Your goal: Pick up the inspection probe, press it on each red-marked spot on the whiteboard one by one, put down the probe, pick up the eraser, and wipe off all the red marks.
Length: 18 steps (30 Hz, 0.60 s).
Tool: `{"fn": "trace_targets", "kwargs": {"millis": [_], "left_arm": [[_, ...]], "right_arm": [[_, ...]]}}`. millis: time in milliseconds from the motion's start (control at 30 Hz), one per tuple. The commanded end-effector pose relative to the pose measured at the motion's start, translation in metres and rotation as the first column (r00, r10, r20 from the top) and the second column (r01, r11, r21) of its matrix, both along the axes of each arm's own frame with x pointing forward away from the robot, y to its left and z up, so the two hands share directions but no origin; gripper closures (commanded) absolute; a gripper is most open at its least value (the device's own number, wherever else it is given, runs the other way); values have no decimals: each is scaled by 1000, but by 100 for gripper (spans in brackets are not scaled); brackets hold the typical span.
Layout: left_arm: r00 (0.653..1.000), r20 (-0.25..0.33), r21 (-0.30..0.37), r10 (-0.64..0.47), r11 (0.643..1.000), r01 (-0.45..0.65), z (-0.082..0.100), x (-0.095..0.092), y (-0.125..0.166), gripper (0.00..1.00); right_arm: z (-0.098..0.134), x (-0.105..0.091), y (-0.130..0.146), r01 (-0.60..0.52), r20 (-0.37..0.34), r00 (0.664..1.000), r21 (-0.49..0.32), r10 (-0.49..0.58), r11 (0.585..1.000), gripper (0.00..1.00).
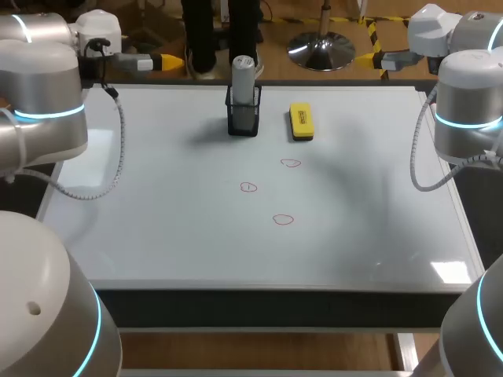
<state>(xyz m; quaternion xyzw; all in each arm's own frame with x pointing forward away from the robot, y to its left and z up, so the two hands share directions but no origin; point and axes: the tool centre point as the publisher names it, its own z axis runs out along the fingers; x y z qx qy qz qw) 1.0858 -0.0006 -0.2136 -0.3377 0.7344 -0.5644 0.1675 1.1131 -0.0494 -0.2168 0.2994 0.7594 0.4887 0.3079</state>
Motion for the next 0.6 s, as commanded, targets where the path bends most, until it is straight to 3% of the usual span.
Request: {"fn": "trace_targets", "kwargs": {"millis": [33, 333, 600], "left_arm": [[993, 16, 0, -120, 993, 120, -1, 2, -4, 0], [925, 56, 3, -375, 927, 375, 0, -5, -35, 0], [850, 75, 8, -521, 853, 522, -1, -10, -57, 0]], "right_arm": [[0, 1, 0, -1, -1, 1000, -1, 1, 1000, 0], [0, 1, 0, -1, -1, 1000, -1, 1, 1000, 0], [0, 1, 0, -1, -1, 1000, -1, 1, 1000, 0]]}}
